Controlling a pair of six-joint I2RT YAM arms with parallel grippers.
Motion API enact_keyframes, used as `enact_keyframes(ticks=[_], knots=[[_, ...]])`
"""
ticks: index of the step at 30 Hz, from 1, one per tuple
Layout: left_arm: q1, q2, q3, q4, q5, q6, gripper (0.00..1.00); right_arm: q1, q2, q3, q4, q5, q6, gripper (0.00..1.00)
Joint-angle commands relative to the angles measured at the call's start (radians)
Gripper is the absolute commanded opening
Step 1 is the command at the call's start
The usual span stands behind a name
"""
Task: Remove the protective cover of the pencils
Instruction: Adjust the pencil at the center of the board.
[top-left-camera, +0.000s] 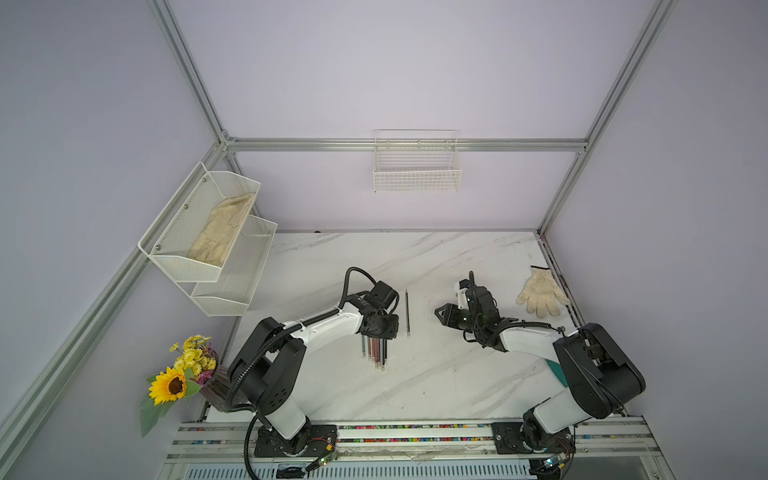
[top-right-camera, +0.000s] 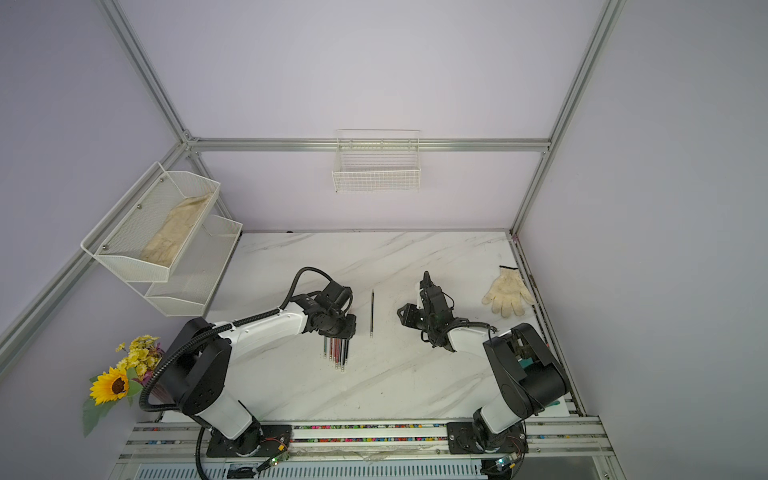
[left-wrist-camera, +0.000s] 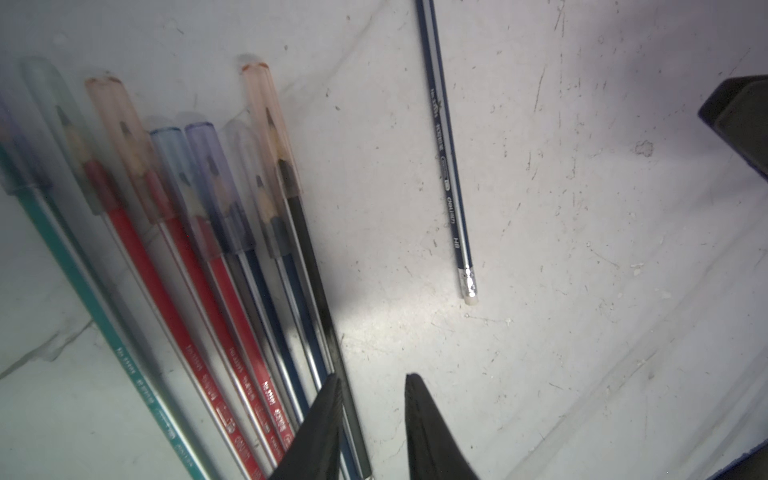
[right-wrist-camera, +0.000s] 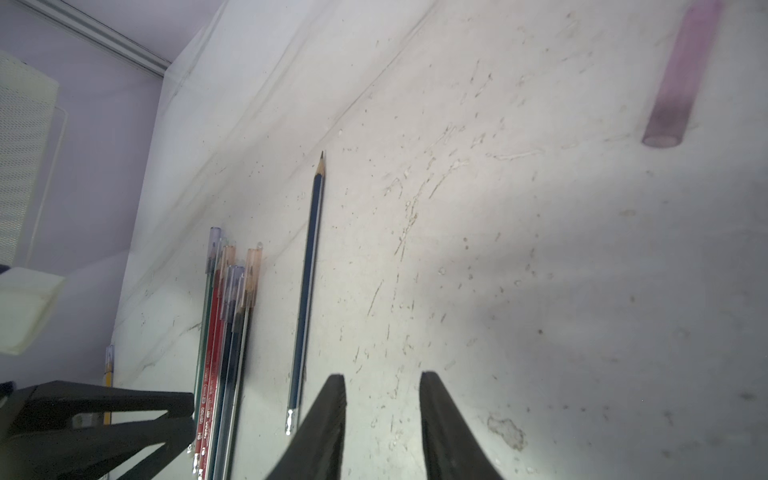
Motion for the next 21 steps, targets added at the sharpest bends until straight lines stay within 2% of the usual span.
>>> enact_keyframes(ticks=[1,8,21], knots=[[-0.002,0.026,-0.022,0.046,0.011,0.004,0.28,0.006,0.036,0.007,0.039,0.000,0.015,0.34],[-0.002,0.085,-0.008,0.055,0.011,0.016,0.27,0.007,0.038,0.005,0.039,0.002,0.017,0.35],[-0.002,0.069,-0.001,0.043,0.015,0.030,0.26,0.007,0.062,0.015,0.034,-0.008,0.016,0.35]])
